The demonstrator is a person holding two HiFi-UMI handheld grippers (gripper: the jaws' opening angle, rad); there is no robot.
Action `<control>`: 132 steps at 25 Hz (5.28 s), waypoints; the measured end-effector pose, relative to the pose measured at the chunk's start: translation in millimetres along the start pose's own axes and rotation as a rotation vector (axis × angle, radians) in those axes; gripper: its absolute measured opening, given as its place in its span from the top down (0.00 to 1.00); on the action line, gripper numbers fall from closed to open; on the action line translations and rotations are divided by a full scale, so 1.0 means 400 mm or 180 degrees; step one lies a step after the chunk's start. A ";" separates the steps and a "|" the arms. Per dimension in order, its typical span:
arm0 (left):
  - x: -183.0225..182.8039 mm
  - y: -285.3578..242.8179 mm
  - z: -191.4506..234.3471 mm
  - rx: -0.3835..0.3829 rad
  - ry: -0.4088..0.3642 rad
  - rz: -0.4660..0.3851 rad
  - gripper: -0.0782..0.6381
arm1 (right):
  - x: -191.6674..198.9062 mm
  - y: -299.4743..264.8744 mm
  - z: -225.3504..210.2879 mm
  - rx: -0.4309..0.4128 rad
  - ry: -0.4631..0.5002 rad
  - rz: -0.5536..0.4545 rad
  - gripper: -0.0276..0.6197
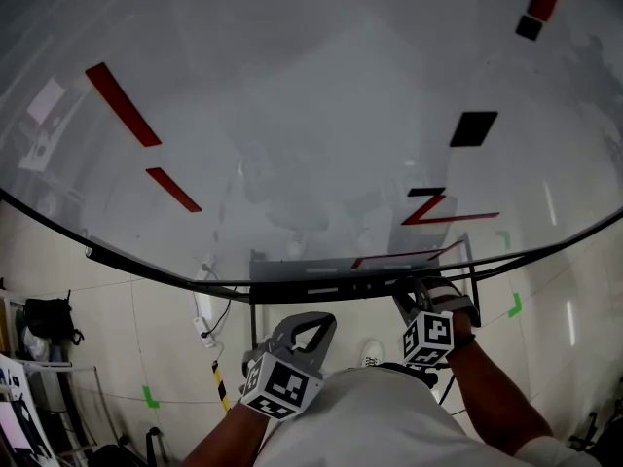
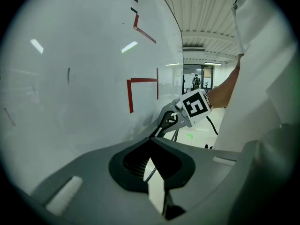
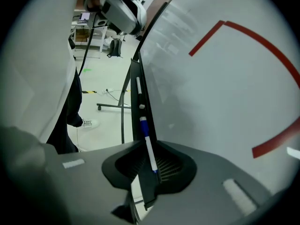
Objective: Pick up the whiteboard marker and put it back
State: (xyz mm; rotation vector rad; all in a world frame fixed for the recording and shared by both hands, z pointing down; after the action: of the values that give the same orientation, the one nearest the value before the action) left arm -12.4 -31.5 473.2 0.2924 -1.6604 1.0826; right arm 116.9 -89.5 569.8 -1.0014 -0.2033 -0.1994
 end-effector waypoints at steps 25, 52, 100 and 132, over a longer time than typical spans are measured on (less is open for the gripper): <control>0.014 0.003 0.001 -0.0005 0.0077 0.0036 0.87 | 0.007 -0.081 0.020 -0.0188 0.0964 0.0386 0.87; 0.013 0.011 0.009 -0.0012 0.0213 -0.0045 0.87 | -0.043 -0.024 0.006 -0.0081 0.0850 0.0240 0.91; -0.129 0.074 -0.044 0.0710 0.0555 -0.0937 0.87 | -0.201 0.392 -0.075 -0.1105 -0.3202 -0.2947 0.91; -0.190 0.114 -0.090 0.1255 0.0543 -0.1194 0.87 | -0.207 0.483 -0.102 -0.1241 -0.3048 -0.3550 0.91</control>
State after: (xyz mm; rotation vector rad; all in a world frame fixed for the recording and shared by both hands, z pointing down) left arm 10.2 -2.6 384.8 0.7164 -1.1728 1.1039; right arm 90.2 -16.8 370.2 -1.2149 -1.6582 -0.7827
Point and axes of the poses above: the fingertips, and each gripper's own axes: y backward along the fingers, z to its left, x out of its underside, the point moved 1 cm from there along y, backward along the fingers, and after that the axes turned 1 degree about y, right-handed, at the moved point
